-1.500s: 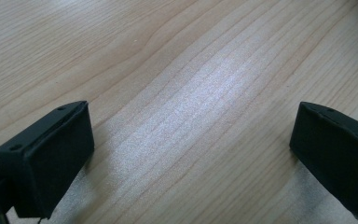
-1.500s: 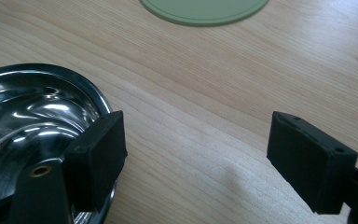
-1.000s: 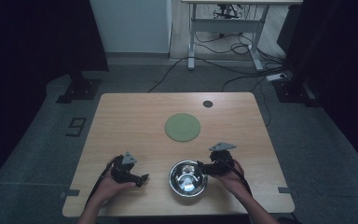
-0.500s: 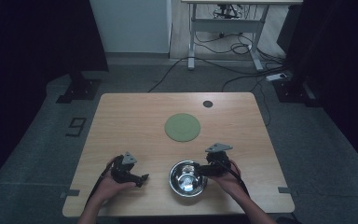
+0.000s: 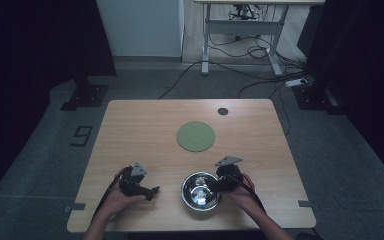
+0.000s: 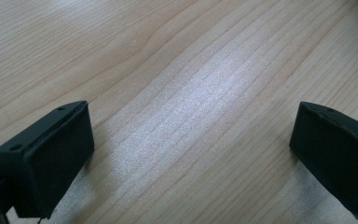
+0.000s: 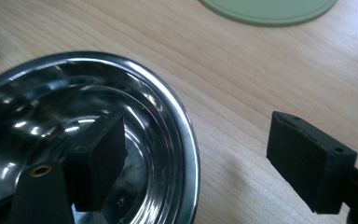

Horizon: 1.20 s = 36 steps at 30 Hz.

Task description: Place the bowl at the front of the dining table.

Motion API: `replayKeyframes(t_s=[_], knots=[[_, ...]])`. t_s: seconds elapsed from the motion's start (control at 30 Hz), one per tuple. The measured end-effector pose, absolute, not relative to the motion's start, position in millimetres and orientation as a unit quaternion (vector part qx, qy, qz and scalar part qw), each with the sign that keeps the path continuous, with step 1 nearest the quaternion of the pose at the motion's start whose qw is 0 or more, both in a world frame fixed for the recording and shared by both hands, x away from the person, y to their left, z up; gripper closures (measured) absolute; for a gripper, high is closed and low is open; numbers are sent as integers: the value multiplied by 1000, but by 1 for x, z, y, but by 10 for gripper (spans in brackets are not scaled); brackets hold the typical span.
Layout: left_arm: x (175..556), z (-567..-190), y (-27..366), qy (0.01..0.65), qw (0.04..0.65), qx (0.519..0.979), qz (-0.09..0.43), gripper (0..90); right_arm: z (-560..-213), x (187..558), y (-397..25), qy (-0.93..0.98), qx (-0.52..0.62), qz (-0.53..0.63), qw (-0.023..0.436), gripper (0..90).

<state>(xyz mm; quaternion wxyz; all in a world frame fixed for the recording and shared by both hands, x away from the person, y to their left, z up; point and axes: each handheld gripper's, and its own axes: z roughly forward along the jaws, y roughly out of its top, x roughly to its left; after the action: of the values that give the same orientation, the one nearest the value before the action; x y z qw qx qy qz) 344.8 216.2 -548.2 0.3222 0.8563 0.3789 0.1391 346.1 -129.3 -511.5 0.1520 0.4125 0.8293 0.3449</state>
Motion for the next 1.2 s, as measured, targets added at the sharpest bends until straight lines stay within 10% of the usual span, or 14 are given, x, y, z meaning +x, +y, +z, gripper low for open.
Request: replayKeyframes(t_s=[1.2], knots=[[345, -548, 215, 379, 323, 856, 139, 0, -528, 354, -130, 848, 418, 314, 82, 627]])
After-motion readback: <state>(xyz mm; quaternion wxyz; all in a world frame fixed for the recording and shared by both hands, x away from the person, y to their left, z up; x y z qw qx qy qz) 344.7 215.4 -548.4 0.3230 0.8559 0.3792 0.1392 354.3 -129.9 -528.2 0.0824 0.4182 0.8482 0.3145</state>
